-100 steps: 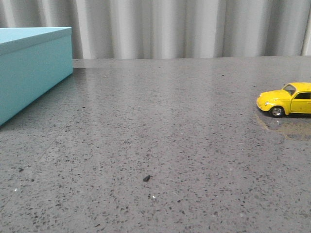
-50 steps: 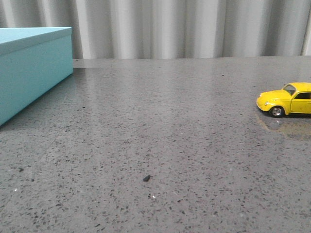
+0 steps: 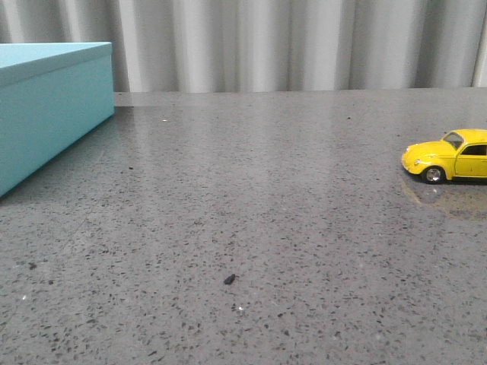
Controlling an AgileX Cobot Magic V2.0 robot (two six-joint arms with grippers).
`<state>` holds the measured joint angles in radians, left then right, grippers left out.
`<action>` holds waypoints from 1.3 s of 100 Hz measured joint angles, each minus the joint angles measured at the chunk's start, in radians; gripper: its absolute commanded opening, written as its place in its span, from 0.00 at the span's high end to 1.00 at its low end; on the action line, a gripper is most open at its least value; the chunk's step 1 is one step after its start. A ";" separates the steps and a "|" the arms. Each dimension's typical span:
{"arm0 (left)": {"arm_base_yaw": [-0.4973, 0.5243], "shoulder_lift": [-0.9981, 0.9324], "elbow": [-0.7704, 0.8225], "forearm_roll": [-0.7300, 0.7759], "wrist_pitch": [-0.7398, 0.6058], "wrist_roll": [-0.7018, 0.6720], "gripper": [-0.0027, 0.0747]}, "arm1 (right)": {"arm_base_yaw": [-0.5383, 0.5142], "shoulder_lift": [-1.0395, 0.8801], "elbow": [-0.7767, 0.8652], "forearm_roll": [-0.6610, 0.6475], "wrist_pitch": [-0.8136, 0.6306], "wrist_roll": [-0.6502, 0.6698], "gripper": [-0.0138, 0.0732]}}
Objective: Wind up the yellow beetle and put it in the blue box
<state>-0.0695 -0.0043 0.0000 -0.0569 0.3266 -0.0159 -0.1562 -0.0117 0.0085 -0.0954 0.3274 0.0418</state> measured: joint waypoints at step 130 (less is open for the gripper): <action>0.002 0.000 0.000 -0.066 -0.240 0.000 0.99 | 0.000 0.000 0.000 -0.018 -0.215 0.000 0.91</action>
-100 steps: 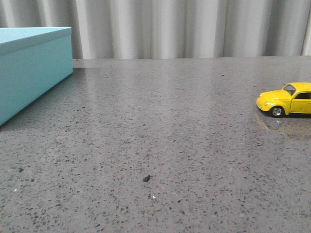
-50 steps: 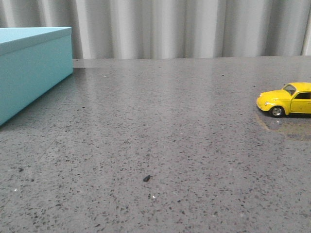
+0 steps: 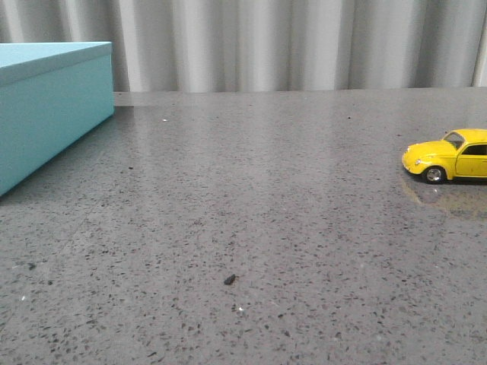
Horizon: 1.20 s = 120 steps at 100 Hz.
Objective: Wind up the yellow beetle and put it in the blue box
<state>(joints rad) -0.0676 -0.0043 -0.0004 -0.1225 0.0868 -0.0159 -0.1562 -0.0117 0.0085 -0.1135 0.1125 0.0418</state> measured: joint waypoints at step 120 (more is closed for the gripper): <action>0.003 0.353 -0.357 -0.004 0.115 0.000 0.99 | 0.036 0.561 -0.491 0.070 0.389 0.004 0.91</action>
<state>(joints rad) -0.0642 0.3491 -0.3577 -0.1264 0.2015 -0.0159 -0.1205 0.5492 -0.4827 -0.0436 0.5016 0.0457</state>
